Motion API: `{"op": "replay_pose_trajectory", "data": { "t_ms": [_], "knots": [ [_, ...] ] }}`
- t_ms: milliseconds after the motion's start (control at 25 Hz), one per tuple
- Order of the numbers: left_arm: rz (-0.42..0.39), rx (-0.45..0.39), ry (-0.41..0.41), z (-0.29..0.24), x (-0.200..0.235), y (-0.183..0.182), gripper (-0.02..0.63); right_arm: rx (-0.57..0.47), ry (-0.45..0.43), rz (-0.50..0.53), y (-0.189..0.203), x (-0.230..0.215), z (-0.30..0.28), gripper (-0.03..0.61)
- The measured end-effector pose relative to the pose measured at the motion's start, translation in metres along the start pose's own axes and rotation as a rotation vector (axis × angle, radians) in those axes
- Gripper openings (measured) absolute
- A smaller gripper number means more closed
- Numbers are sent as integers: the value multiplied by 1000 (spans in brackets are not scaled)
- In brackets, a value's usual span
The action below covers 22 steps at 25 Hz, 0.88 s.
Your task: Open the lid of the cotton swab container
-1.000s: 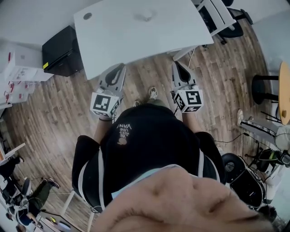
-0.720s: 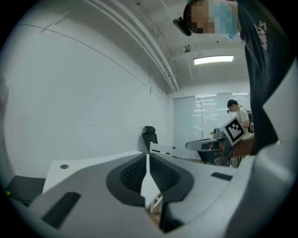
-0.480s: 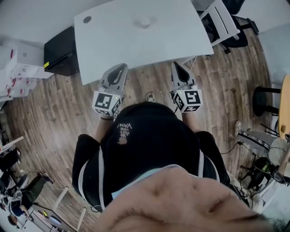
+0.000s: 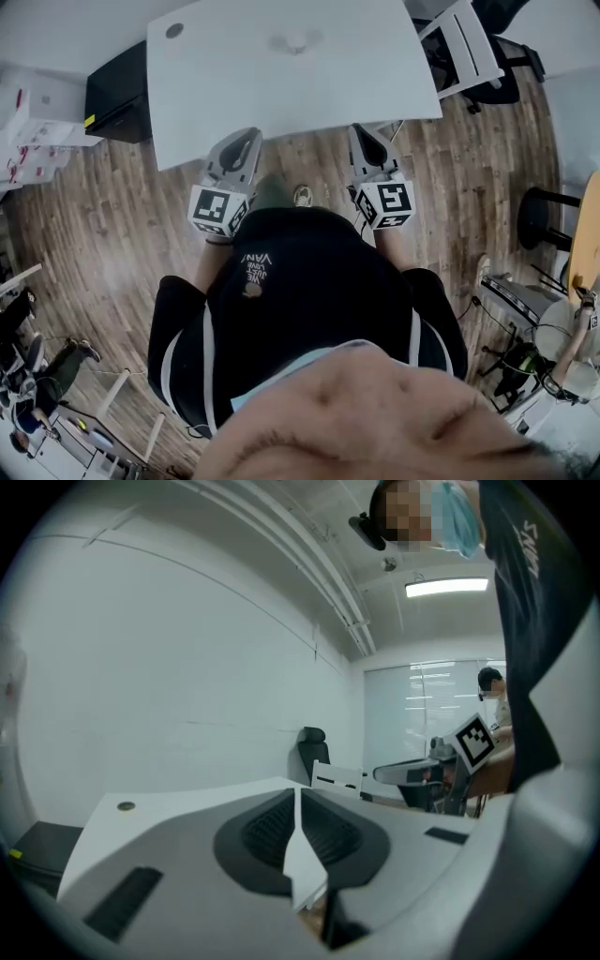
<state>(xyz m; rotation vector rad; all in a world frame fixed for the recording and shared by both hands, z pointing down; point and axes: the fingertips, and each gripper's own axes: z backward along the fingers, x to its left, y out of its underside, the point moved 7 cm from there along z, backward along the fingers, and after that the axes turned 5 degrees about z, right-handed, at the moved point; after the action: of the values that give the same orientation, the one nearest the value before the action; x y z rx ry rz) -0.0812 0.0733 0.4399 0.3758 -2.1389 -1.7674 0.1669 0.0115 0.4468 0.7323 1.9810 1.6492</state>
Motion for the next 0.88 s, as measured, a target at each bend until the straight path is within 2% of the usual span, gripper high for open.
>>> {"op": "replay_pose_trajectory", "data": {
  "t_ms": [320,880],
  "knots": [
    [10,13,-2,-28,27,1,32,14,-13,11,-4,-12,-33,12],
    [-23,50,83,-87,88,-14,32,4,24,-7,-20,-21,-102,12]
  ]
}}
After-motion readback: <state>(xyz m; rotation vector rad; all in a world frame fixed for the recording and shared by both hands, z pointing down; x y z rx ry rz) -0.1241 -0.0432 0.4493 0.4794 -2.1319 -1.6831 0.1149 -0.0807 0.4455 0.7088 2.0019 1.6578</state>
